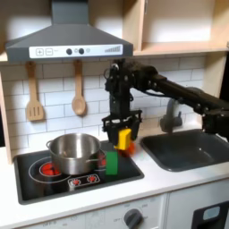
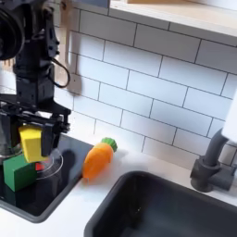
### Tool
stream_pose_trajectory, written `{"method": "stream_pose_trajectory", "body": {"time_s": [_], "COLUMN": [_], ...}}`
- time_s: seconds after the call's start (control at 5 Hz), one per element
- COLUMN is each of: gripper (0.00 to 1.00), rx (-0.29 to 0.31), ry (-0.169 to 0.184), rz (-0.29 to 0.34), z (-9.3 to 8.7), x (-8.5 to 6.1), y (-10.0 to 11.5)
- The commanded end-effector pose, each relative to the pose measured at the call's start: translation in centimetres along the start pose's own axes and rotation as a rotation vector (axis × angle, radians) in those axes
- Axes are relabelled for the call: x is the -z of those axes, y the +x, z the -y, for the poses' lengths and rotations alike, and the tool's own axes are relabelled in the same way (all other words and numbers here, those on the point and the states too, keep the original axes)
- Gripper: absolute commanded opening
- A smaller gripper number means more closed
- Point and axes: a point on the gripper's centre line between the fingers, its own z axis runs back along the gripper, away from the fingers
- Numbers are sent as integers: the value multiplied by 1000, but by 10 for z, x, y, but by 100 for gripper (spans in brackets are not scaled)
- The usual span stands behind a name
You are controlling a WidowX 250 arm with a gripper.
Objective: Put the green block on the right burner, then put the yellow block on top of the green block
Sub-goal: 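Put the yellow block on top of the green block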
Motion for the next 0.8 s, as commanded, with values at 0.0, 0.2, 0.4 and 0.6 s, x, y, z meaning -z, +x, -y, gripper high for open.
{"method": "stream_pose_trajectory", "body": {"time_s": [0.0,0.2,0.4,0.6], "gripper": [0,0,0,0], "rx": [-33,-24,-7,-10], "ry": [9,8,19,22], "rz": [-8,-24,-34,-55], "z": [-18,-18,-17,-20], "x": [6,11,18,27], "y": [5,0,-2,-6]}}
